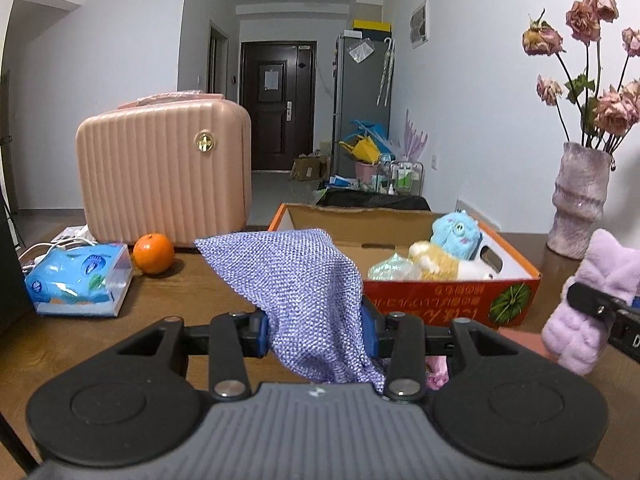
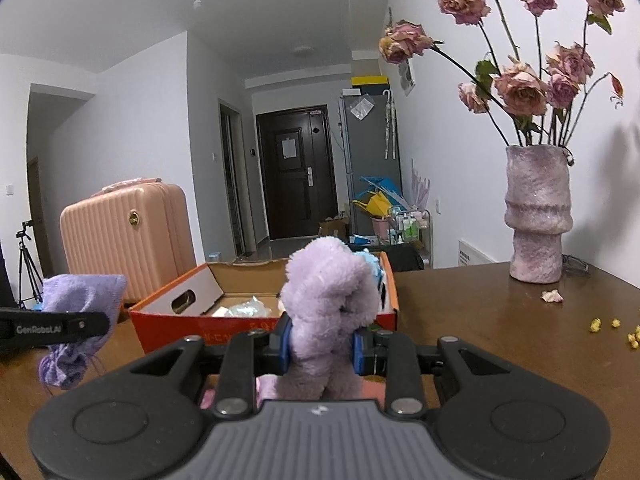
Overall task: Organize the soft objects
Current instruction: 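Carry the purple pouch and lavender plush over the cardboard box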
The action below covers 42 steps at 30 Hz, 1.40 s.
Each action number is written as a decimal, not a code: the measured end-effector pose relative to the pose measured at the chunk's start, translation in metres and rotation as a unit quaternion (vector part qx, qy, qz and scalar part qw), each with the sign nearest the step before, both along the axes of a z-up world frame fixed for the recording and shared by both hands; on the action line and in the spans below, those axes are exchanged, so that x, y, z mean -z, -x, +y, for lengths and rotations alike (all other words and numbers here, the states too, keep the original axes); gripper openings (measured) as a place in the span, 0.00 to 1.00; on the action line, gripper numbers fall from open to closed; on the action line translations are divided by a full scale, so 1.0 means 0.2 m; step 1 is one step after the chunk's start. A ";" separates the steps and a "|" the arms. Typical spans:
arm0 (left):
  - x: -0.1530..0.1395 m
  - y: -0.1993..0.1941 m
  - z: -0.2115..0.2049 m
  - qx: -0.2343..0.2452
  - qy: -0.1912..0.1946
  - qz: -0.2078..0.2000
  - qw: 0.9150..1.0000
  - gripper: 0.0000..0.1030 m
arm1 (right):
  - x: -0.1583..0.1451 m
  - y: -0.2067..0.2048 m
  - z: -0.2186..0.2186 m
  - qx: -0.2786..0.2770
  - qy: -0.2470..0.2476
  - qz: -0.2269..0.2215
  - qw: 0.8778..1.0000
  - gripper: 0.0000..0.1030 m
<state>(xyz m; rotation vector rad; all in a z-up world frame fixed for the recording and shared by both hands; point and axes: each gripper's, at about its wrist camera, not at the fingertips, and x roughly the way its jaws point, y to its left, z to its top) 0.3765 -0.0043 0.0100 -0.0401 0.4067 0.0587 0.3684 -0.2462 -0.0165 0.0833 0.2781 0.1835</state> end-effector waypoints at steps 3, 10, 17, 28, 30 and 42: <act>-0.02 -0.02 0.01 -0.002 0.006 -0.006 1.000 0.41 | -0.02 -0.03 0.03 -0.005 0.000 -0.005 1.000 0.26; -0.06 -0.09 0.02 -0.006 0.016 -0.016 1.000 0.41 | -0.05 -0.09 0.09 -0.019 0.002 -0.019 1.000 0.26; -0.09 -0.15 0.03 -0.007 0.022 -0.026 0.999 0.41 | -0.07 -0.16 0.12 -0.022 0.001 -0.025 0.999 0.26; -0.11 -0.29 0.05 -0.009 0.030 -0.033 0.999 0.41 | -0.12 -0.30 0.18 -0.022 0.000 -0.027 0.999 0.26; -0.11 -0.31 0.05 -0.010 0.030 -0.034 0.999 0.41 | -0.12 -0.32 0.19 -0.023 -0.001 -0.027 0.999 0.26; -0.13 -0.50 0.08 -0.016 0.045 -0.038 0.998 0.41 | -0.14 -0.49 0.27 -0.032 0.005 -0.026 0.999 0.26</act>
